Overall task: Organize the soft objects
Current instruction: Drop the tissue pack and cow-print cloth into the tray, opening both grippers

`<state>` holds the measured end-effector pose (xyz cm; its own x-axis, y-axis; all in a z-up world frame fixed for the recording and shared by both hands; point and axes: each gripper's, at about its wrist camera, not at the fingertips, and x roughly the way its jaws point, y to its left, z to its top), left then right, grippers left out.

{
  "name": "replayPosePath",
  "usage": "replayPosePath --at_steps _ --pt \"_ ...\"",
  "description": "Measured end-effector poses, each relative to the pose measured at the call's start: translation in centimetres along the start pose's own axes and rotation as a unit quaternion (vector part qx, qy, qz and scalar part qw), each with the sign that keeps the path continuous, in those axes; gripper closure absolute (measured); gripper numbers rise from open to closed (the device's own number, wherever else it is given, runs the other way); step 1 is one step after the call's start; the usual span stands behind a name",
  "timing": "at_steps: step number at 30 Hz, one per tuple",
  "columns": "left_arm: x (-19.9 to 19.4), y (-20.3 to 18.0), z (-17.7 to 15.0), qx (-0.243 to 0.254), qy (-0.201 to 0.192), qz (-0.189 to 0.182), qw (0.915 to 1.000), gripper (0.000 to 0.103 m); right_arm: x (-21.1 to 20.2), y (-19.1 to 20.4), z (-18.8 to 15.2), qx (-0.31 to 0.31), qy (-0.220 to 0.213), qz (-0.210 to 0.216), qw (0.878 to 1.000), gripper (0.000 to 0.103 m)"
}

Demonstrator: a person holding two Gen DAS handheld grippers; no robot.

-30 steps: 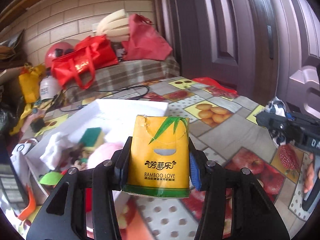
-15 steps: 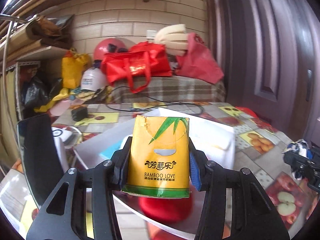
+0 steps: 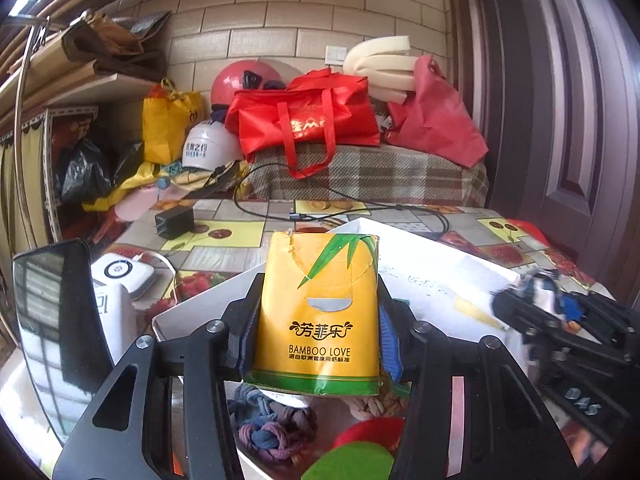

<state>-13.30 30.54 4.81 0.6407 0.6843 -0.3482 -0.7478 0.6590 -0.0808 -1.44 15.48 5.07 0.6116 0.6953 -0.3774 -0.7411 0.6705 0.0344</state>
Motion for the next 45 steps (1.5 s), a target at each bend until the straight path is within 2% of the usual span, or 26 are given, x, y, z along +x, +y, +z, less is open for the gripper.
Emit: replayPosePath --at_steps 6,10,18,21,22,23,24,26,28,29,30,45 --pt "1.3 0.5 0.1 -0.018 0.026 0.002 0.9995 0.054 2.8 0.0 0.8 0.012 0.033 -0.01 0.999 0.063" --pt "1.4 0.0 0.1 -0.005 0.029 0.003 0.9996 0.054 2.6 -0.7 0.7 0.031 0.031 -0.01 0.999 0.062" --pt "1.3 -0.3 -0.1 0.001 0.027 0.005 0.9996 0.054 2.6 -0.2 0.9 0.009 0.025 -0.016 1.0 0.062" --pt "1.0 -0.8 -0.2 0.014 0.021 0.016 0.9996 0.053 2.7 0.0 1.0 0.004 0.023 -0.018 1.0 0.045" --pt "0.8 -0.8 -0.2 0.014 0.015 0.026 0.9994 0.051 2.7 0.3 1.0 0.0 0.022 -0.018 1.0 0.024" --pt "0.6 -0.7 -0.3 0.01 0.008 0.033 0.9994 0.047 2.7 0.3 1.0 0.001 0.021 -0.025 0.999 0.017" --pt "0.5 -0.5 -0.3 0.007 0.005 0.041 0.9991 0.043 2.7 0.3 1.1 0.004 0.02 -0.023 1.0 0.016" --pt "0.6 0.0 -0.3 -0.005 0.006 0.058 0.9983 0.021 2.6 -0.1 1.1 0.013 0.018 -0.022 1.0 0.014" --pt "0.8 0.7 -0.2 -0.02 0.012 0.053 0.9983 0.018 2.4 -0.3 1.1 0.02 0.013 -0.024 0.999 0.01" --pt "0.8 0.9 -0.2 -0.025 0.012 0.052 0.9983 0.018 2.4 -0.4 1.1 0.022 0.012 -0.026 0.999 0.003" --pt "0.8 0.9 -0.2 -0.025 0.012 0.052 0.9983 0.018 2.4 -0.4 1.1 0.023 0.011 -0.027 0.999 0.0" --pt "-0.3 0.3 -0.2 -0.017 -0.009 0.047 0.9987 0.018 1.3 -0.2 1.0 0.016 -0.017 -0.036 0.999 0.0"
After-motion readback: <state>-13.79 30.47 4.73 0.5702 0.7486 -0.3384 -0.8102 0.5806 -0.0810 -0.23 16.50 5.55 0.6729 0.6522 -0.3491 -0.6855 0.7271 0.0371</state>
